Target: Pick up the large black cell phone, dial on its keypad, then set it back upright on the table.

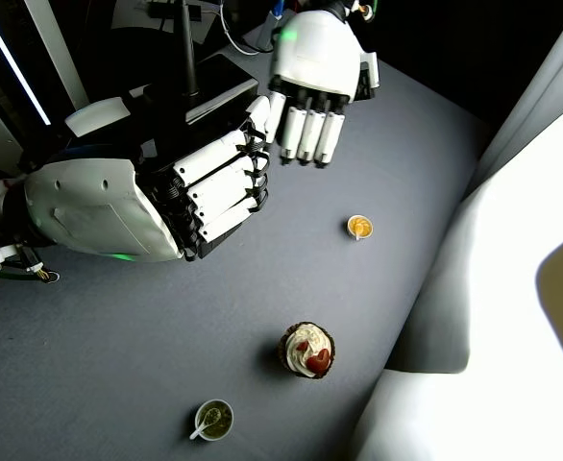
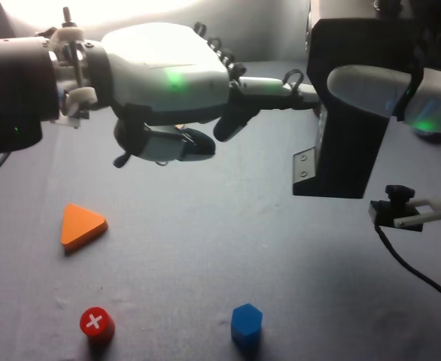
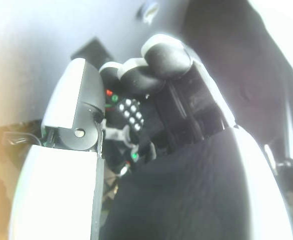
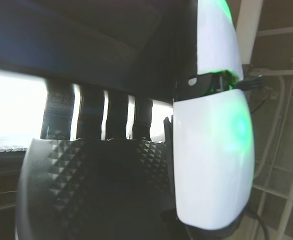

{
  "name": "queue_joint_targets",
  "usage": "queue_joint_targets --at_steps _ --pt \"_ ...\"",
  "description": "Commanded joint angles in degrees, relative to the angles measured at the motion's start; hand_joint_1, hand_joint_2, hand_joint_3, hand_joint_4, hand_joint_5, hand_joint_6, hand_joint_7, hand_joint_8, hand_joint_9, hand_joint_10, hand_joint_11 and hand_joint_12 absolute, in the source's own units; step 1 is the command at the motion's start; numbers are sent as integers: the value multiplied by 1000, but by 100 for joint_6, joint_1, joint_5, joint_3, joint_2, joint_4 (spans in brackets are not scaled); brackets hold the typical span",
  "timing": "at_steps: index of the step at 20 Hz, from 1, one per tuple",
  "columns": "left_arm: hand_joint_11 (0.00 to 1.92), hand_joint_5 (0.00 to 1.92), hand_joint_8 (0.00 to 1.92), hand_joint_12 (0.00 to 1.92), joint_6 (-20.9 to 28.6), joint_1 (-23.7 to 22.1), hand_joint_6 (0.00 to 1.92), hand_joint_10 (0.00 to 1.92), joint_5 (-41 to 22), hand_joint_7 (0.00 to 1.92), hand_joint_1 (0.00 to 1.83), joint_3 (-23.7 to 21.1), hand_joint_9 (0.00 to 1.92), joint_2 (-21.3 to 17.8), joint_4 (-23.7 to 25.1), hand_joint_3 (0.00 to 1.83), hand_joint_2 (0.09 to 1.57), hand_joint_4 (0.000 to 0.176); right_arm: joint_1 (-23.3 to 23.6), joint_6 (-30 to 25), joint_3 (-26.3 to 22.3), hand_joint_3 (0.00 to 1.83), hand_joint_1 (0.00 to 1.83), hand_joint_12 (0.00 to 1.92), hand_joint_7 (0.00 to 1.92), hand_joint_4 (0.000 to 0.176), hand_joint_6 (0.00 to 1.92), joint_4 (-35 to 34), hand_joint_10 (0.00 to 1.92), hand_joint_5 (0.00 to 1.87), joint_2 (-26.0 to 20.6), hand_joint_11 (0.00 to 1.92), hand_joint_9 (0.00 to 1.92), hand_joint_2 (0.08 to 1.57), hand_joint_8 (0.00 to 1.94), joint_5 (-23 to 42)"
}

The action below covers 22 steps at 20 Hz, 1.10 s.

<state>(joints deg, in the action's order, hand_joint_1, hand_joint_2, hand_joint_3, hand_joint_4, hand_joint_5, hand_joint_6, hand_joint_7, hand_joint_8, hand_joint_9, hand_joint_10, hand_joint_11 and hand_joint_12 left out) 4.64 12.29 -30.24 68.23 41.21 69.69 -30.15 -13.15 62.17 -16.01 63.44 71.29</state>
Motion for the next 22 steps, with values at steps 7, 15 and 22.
queue_joint_targets --at_steps 7,15,22 --pt "628 45 1505 1921 83 -191 0 1921 -255 700 1315 -289 740 -67 -345 2 1250 79 145 -109 72 0 1494 1472 975 0 610 31 1065 1050 -43 963 984 1075 880 823" --pt "668 79 1506 1921 169 -23 7 1921 -679 700 1319 760 743 -126 -378 0 1251 79 164 -109 197 0 1495 1493 1000 0 629 30 1014 1036 -44 943 1019 1071 832 823" --pt "608 39 1508 1921 179 -41 2 1921 -712 696 1313 888 705 -120 -466 0 1254 74 181 -109 244 1 1494 1508 986 0 635 31 1029 1047 -44 919 1003 1074 850 821"
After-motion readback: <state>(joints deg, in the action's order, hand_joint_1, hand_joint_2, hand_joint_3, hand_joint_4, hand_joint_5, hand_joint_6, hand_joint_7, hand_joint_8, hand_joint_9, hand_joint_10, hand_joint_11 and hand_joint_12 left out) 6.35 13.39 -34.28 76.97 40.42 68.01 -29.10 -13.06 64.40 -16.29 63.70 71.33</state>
